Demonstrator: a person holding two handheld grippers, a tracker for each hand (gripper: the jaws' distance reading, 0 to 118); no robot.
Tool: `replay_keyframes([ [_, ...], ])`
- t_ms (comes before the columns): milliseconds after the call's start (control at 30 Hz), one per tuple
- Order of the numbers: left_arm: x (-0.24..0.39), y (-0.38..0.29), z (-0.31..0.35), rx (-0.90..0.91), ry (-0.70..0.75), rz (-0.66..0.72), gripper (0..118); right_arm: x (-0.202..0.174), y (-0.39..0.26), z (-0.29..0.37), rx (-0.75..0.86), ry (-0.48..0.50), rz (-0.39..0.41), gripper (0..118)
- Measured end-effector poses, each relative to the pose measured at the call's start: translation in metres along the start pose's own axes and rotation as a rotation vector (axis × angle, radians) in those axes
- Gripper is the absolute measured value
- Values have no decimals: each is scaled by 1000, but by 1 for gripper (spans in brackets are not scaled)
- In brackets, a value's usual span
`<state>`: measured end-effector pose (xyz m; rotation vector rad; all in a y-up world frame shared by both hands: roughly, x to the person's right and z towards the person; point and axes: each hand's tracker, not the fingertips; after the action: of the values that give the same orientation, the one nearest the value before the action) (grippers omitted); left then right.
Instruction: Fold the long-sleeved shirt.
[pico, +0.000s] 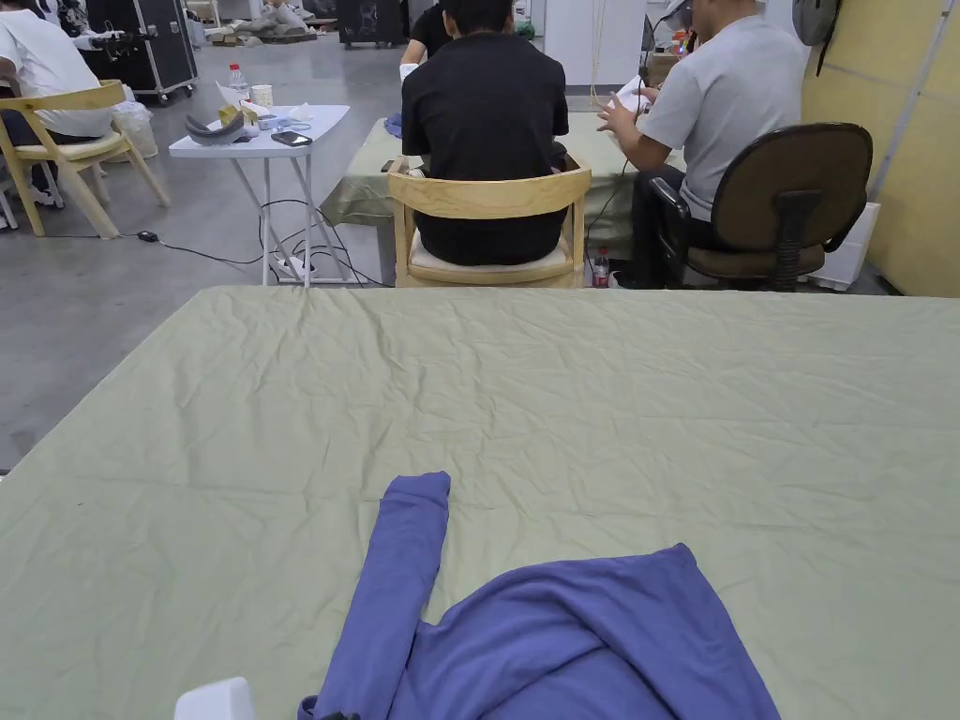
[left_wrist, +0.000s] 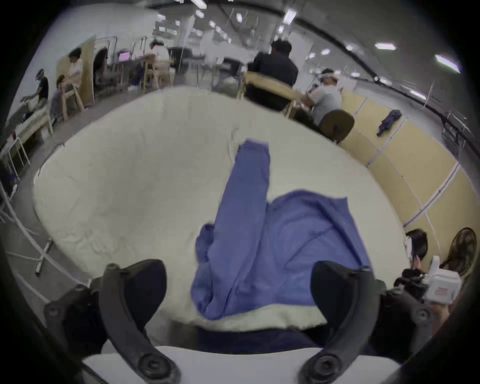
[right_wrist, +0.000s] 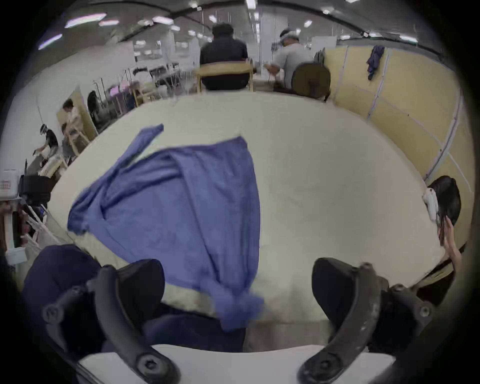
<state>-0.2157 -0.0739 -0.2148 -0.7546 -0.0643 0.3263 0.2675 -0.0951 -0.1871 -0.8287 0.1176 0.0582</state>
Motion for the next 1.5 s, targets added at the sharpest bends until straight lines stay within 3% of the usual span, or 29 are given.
replay_keyframes([
  [100, 4, 2, 8, -21, 1, 4, 115, 13, 3, 9, -46, -33, 0, 118],
  [167, 15, -1, 5, -77, -13, -24, 114, -2, 3, 7, -51, -57, 18, 115],
  [200, 19, -4, 4, -98, -16, -43, 110, -1, 2, 8, -61, -59, 27, 92],
  [233, 21, -6, 5, -122, -24, -60, 93, 0, 1, 10, -71, -47, 30, 55],
  [267, 18, -7, 3, -151, -34, -85, 50, 1, 1, 11, -75, -43, 30, 5],
  [300, 22, -8, 2, -160, -28, -102, 3, -3, 0, 8, -81, -51, 28, 5],
  [567, 21, 30, -52, -168, -31, -40, 7, 1, 0, -3, -84, -42, -33, 5],
  [600, 21, 43, -70, -151, -7, -60, 18, 2, 1, -6, -86, -39, -41, 5],
  [633, 24, 56, -92, -142, 15, -72, 40, 2, 1, -10, -90, -36, -53, 5],
  [700, 25, 76, -148, -204, 101, -86, 117, 3, 3, -21, -112, -25, -74, 5],
  [733, 24, 81, -161, -200, 144, -90, 118, 3, 3, -25, -120, -25, -77, 5],
  [800, 19, 91, -201, -220, 144, -64, 104, 3, 3, -37, -146, -30, -82, 5],
  [900, 15, 89, -230, -321, 124, -67, 101, 6, 5, -49, -175, -29, -81, 5],
  [933, 17, 84, -233, -350, 111, -78, 93, 7, 5, -52, -179, -28, -81, 5],
  [967, 17, 81, -234, -366, 99, -101, 74, 7, 6, -56, -187, -26, -82, 5],
  [1000, 18, 79, -233, -362, 98, -132, 28, 8, 7, -59, -196, -23, -83, 5],
  [1033, 19, 78, -232, -352, 111, -157, 11, 9, 8, -62, -202, -22, -83, 5],
  [1267, 24, 84, -170, -231, 35, -126, 10, 8, 11, -65, -260, 10, -54, 6],
  [1300, 26, 85, -159, -209, 29, -121, 10, 10, 10, -63, -257, 36, -64, 28],
  [1367, 24, 90, -136, -168, 11, -92, 10, 14, 6, -63, -265, 85, -96, 109],
  [1400, 24, 88, -126, -162, 5, -75, 10, 14, 2, -66, -283, 68, -91, 118],
  [1467, 21, 89, -105, -132, -3, -36, 10, 15, -5, -67, -298, 2, -40, 112],
  [1500, 22, 87, -96, -121, -5, -22, 10, 15, -7, -73, -312, 43, -41, 112],
])
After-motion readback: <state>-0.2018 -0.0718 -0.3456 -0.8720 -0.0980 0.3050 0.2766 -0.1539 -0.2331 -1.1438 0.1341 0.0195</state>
